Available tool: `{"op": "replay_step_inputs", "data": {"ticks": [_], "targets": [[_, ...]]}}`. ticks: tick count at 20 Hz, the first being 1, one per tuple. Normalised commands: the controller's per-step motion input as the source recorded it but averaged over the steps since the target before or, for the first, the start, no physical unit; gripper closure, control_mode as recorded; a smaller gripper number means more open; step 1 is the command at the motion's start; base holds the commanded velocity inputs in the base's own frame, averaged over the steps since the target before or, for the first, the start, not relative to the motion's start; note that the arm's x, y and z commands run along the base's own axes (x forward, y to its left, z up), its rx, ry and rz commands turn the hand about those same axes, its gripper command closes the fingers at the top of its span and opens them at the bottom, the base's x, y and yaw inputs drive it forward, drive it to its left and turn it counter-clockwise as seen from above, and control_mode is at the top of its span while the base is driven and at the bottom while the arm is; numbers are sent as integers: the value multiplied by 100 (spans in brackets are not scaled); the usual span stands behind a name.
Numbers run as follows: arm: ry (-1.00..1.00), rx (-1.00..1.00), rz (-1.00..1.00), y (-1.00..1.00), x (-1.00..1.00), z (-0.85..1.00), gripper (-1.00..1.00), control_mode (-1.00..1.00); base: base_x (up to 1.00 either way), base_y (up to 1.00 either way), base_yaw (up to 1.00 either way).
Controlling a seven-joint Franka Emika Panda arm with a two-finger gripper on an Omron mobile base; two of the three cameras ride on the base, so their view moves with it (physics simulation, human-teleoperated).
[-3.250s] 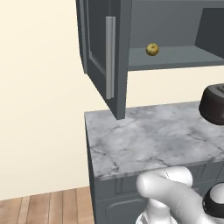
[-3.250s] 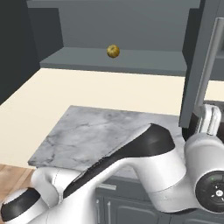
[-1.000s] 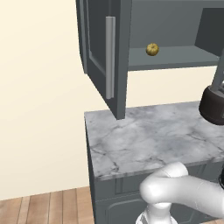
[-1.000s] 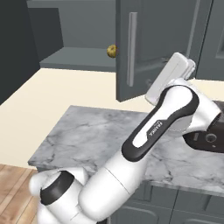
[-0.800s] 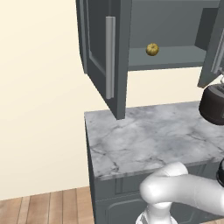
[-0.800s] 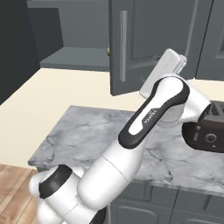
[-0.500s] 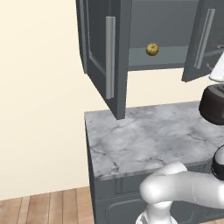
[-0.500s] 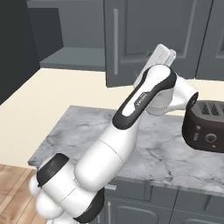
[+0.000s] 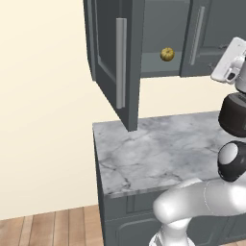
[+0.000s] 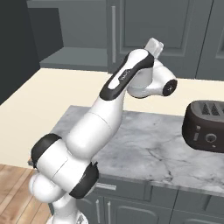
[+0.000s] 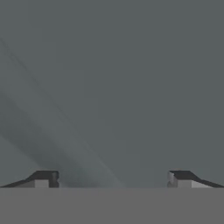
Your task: Pick the squash from the counter and place it in the cabinet. Then close the cabinet.
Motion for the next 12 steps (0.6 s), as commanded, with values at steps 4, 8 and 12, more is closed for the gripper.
{"op": "replay_step_inputs", "data": {"ticks": [4, 8, 12], "targets": [[0, -2, -23, 48, 100, -19, -100, -100, 0, 0, 0], [0, 0, -20, 49, 100, -23, -100, -100, 0, 0, 0], [-2, -3, -18, 48, 2, -6, -100, -100, 0, 0, 0]]}}
